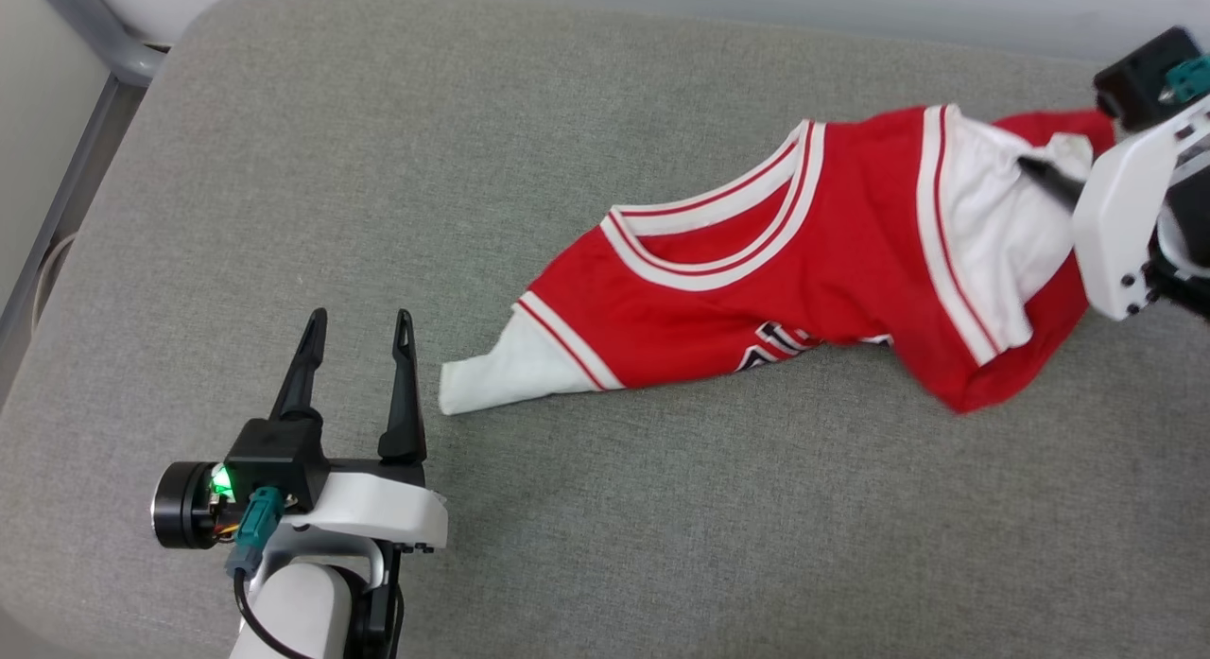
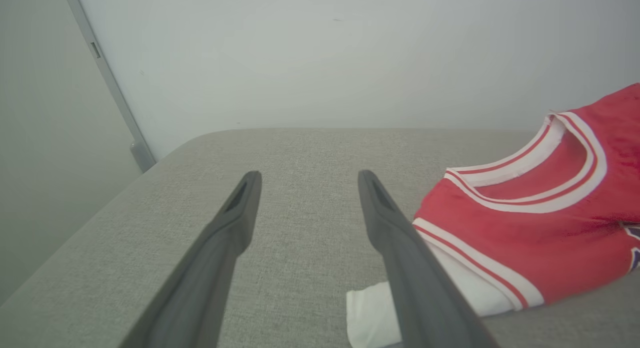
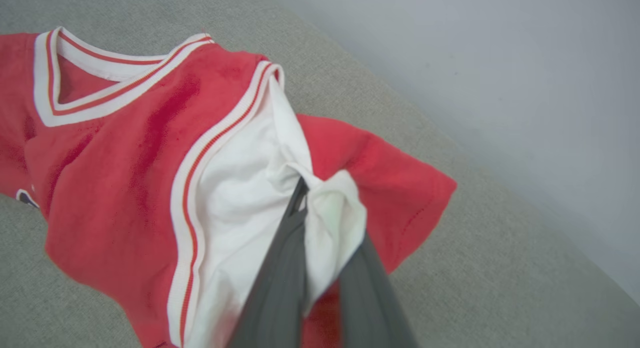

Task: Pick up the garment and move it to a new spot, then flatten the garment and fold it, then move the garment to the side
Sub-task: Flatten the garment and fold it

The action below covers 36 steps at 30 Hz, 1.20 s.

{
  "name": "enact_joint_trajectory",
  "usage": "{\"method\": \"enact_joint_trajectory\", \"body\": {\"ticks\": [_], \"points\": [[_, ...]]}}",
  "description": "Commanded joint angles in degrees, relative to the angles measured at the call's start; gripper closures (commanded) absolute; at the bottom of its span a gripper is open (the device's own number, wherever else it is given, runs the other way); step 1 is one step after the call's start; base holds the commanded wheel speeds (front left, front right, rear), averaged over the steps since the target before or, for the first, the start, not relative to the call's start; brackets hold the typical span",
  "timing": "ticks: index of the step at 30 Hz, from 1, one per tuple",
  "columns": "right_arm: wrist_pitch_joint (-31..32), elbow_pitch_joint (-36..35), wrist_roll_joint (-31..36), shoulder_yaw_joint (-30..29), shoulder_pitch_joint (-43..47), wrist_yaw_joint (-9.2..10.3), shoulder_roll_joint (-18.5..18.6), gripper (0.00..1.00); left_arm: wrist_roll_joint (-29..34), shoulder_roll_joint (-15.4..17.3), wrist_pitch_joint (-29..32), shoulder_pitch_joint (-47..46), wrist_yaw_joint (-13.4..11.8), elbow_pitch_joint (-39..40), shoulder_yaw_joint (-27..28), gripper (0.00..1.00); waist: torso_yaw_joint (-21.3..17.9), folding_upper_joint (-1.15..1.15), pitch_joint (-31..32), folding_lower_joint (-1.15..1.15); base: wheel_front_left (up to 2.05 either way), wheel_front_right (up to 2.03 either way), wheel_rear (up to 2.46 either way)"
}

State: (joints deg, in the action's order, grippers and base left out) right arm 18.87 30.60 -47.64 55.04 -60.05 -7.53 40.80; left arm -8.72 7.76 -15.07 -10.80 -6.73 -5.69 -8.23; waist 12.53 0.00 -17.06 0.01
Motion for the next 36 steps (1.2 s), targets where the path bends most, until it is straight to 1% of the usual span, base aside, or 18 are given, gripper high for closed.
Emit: {"method": "enact_joint_trajectory", "body": {"ticks": [1, 5, 9, 13, 16, 20, 24, 29, 36], "points": [[-1.42, 0.76, 0.40, 0.17, -1.74, 0.08, 0.21, 1.00, 0.45, -0.38, -0.14, 0.49, 0.24, -0.24, 0.66, 0.00, -0.05, 0.00, 0.51, -0.01, 0.00, 0.00, 0.00], [-6.39, 2.04, 1.48, 1.21, -3.14, 0.08, 0.62, 1.00, 1.10, -0.86, -0.14, 1.70, 0.91, -0.60, 2.18, 0.00, -0.69, 0.00, 2.08, -0.01, 0.00, 0.00, 0.00], [-10.69, 1.42, 2.87, 3.84, -0.46, 0.08, 2.00, 1.00, 1.58, -1.40, -0.15, 3.27, 1.46, -0.81, 3.60, 0.00, -1.90, 0.00, 4.19, -0.01, 0.00, 0.00, 0.00], [-14.66, -0.60, 3.64, 5.76, 5.48, 0.08, 2.65, 1.00, 2.23, -1.76, -0.15, 5.41, 1.55, -0.57, 4.49, 0.00, -3.64, 0.00, 6.63, -0.01, 0.00, 0.00, 0.00], [-17.37, -2.23, 2.83, 5.58, 11.81, 0.08, 3.40, 1.00, 2.62, -1.98, -0.15, 7.10, 1.77, -0.56, 4.90, 0.00, -5.19, 0.00, 8.43, -0.01, 0.00, 0.00, 0.00], [-20.35, -3.71, 2.48, 4.00, 20.70, 0.08, 3.79, 1.00, 3.03, -2.01, -0.15, 8.41, 2.30, -0.59, 5.52, 0.00, -6.93, 0.00, 10.08, -0.01, 0.00, 0.00, 0.00], [-22.76, -4.03, 2.44, 1.32, 29.39, 0.08, 3.16, 1.00, 3.57, -2.19, -0.15, 9.41, 2.77, -0.84, 5.85, 0.00, -7.97, 0.00, 11.15, -0.01, 0.00, 0.00, 0.00], [-25.08, -2.40, 2.87, -3.58, 39.44, 0.08, 1.57, 1.00, 4.05, -2.25, -0.15, 9.93, 3.45, -1.01, 6.06, 0.00, -8.48, 0.00, 11.97, -0.01, 0.00, 0.00, 0.00], [-25.96, -1.04, 3.31, -9.48, 51.47, 0.05, -1.82, 1.00, 4.43, -2.43, -0.15, 10.64, 3.82, -0.85, 6.49, 0.00, -8.39, 0.00, 12.31, -0.01, 0.00, 0.00, 0.00]]}}
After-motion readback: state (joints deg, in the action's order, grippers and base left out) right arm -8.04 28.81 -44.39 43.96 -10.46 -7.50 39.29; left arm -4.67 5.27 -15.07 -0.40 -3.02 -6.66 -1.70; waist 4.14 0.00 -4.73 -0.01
